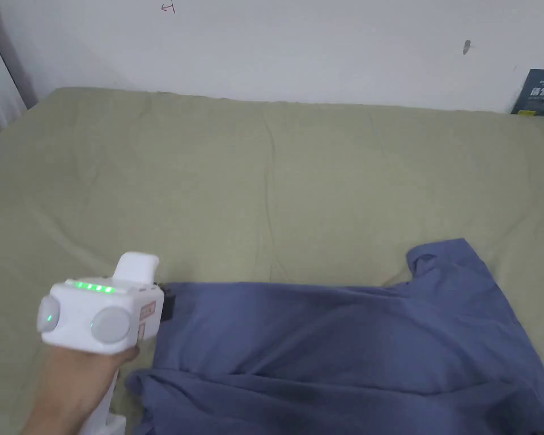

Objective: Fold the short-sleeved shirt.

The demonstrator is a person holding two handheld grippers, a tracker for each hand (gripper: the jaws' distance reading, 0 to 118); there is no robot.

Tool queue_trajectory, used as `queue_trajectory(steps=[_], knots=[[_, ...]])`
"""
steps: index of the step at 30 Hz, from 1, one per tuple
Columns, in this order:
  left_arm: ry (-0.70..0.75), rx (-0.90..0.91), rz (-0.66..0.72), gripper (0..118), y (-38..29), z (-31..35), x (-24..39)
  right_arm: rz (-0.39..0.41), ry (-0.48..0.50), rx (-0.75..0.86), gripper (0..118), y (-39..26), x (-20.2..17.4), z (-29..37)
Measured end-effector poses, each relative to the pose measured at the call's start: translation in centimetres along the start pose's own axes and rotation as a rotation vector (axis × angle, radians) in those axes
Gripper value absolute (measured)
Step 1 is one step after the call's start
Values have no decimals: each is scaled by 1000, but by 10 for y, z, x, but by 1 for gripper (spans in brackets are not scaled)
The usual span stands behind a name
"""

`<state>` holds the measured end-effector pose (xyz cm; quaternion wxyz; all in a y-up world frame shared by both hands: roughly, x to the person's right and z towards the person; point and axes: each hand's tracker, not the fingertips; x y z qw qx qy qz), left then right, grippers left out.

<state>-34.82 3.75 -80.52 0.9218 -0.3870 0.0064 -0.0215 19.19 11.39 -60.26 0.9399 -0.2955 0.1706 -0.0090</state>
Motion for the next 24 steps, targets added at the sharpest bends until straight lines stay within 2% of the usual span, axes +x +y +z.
queue_trajectory(steps=[1,2,3,4,6,10,12,13,14,15,16,17,19,21,24], knots=[[-9,-36,-3,74,10,-19,-7,0,-1,-9,0,-2,2,0],[-26,-95,1,113,19,-38,-11,3,-9,-20,0,-2,4,0],[-48,-175,22,118,23,-55,-14,6,-24,-28,0,-2,6,0],[-39,-234,27,118,26,-69,-20,2,-32,-37,0,-3,9,0],[-45,-176,-1,114,34,-73,-16,-18,-41,-51,0,-6,15,-1],[-59,-244,21,116,28,-89,-10,-34,-62,-87,0,-9,24,-8],[-54,-271,2,111,21,-100,-5,-42,-63,-93,0,-7,26,-8],[-44,-301,-27,91,19,-103,1,-48,-60,-92,0,-8,27,-8],[-47,-285,-32,76,17,-100,5,-50,-59,-91,0,-7,26,-8],[-45,-277,-37,71,17,-96,9,-48,-60,-90,0,-6,26,-8],[-41,-266,-38,41,20,-91,7,-46,-62,-85,0,-5,25,-7],[-120,-240,-31,10,22,-85,11,-46,-59,-82,0,-5,25,-6],[-78,-257,-46,6,20,-73,22,-42,-57,-82,0,-4,24,-7],[-150,-272,-61,6,13,-64,20,-33,-57,-86,0,-5,27,-11],[-165,-191,-21,6,15,-39,16,-26,-52,-105,0,3,36,-23]])
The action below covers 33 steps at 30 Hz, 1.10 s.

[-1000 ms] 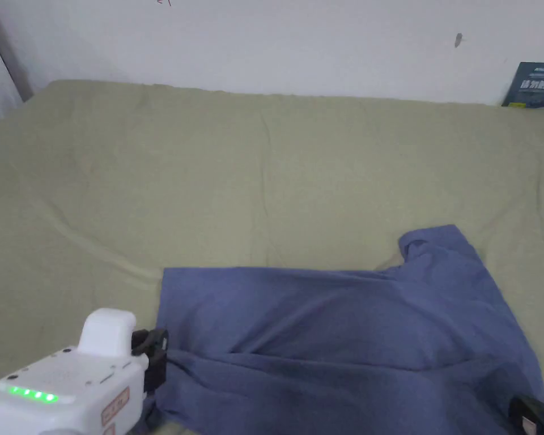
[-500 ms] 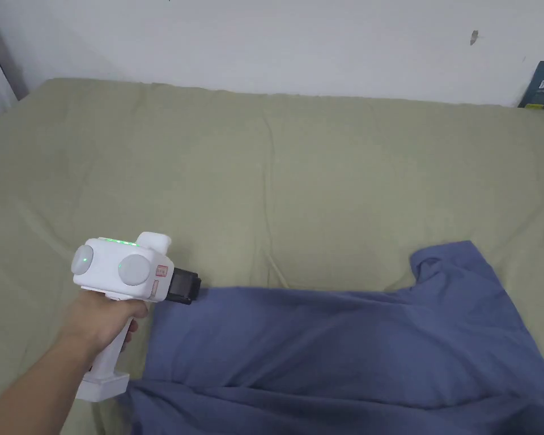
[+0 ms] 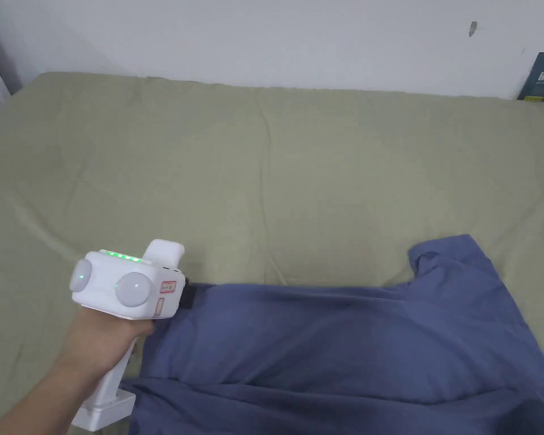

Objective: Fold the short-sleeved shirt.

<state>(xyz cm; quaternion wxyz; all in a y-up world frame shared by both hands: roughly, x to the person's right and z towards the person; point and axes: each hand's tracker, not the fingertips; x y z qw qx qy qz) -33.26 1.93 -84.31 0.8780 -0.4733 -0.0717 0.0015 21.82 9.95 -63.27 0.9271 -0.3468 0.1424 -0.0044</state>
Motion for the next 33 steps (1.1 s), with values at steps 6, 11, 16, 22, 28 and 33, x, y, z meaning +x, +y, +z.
queue_trajectory(steps=[6,11,16,22,28,33], knots=[[-68,75,34,6,-3,38,5,74,-49,-157,0,46,43,-73],[-66,88,22,6,-7,49,19,87,-64,-292,0,108,87,-179],[-74,102,46,6,-5,51,20,85,-91,-327,118,136,124,-264],[-77,95,69,6,-4,49,16,-12,-196,-357,116,134,147,-306],[-65,80,71,6,-1,41,11,81,-145,-486,97,112,128,-317],[-57,70,65,6,-1,35,14,238,-140,-358,0,117,102,-293]])
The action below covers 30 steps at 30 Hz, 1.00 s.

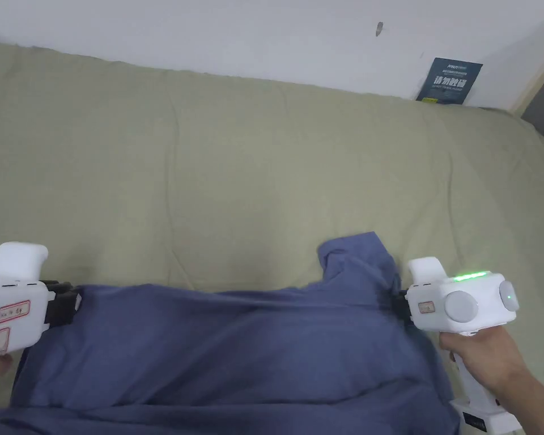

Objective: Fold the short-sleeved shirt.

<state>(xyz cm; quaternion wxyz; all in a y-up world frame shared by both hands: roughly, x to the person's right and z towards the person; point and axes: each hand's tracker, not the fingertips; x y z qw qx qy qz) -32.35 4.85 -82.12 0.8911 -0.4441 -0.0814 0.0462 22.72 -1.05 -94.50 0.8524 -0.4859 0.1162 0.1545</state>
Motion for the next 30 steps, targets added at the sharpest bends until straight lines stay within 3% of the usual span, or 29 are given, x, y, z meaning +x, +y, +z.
queue_trajectory(steps=[1,3,7,15,20,27,30], knots=[[4,-4,-6,6,0,-2,1,27,-24,-1,0,-2,-4,3],[7,-5,-4,6,-1,-4,0,-23,21,-31,0,-2,-1,6],[14,-10,11,6,1,-5,-2,-88,62,63,0,4,10,31],[-2,119,49,6,-8,74,2,8,125,309,0,-9,-15,170],[-20,235,58,6,-44,150,10,-33,204,438,0,-63,-13,249],[-15,145,9,6,-139,178,21,-79,243,369,0,-175,-35,263],[-11,52,44,6,-180,157,20,-160,252,268,0,-225,-49,232]])
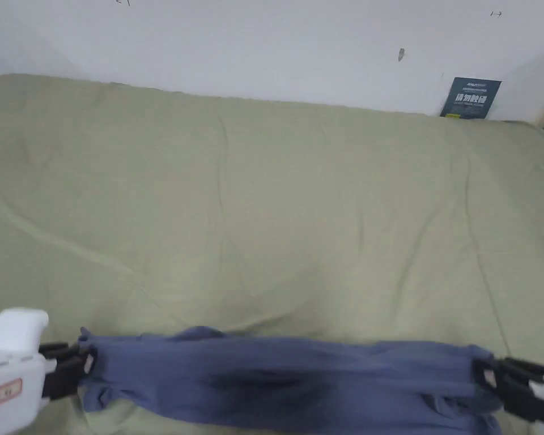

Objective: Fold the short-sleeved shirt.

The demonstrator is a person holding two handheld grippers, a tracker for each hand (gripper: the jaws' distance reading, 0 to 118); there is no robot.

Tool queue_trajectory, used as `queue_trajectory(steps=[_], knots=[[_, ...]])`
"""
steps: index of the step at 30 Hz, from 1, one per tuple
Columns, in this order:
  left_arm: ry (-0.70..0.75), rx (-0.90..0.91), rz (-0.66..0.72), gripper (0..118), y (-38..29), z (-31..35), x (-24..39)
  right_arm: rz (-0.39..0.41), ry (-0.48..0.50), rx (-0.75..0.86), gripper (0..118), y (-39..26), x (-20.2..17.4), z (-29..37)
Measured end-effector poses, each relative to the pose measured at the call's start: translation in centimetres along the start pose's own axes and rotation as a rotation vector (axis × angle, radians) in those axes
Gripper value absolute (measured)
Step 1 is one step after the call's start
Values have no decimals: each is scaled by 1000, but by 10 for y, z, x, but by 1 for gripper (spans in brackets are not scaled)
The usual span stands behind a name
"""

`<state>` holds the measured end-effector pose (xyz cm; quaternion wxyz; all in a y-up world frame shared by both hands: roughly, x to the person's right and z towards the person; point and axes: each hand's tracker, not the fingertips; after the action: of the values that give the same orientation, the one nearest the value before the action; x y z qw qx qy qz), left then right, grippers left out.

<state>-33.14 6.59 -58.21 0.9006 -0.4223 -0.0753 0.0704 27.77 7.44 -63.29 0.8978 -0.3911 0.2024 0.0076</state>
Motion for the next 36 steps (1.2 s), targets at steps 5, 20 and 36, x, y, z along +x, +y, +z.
queue_trajectory(steps=[5,20,36], knots=[[40,-63,37,6,-39,-43,4,-137,-31,-50,1,-58,14,-32],[279,392,-143,118,-74,49,56,-15,-17,342,107,-50,-90,58],[-415,21,499,118,-49,-6,-73,-48,86,273,0,-51,-129,46]])
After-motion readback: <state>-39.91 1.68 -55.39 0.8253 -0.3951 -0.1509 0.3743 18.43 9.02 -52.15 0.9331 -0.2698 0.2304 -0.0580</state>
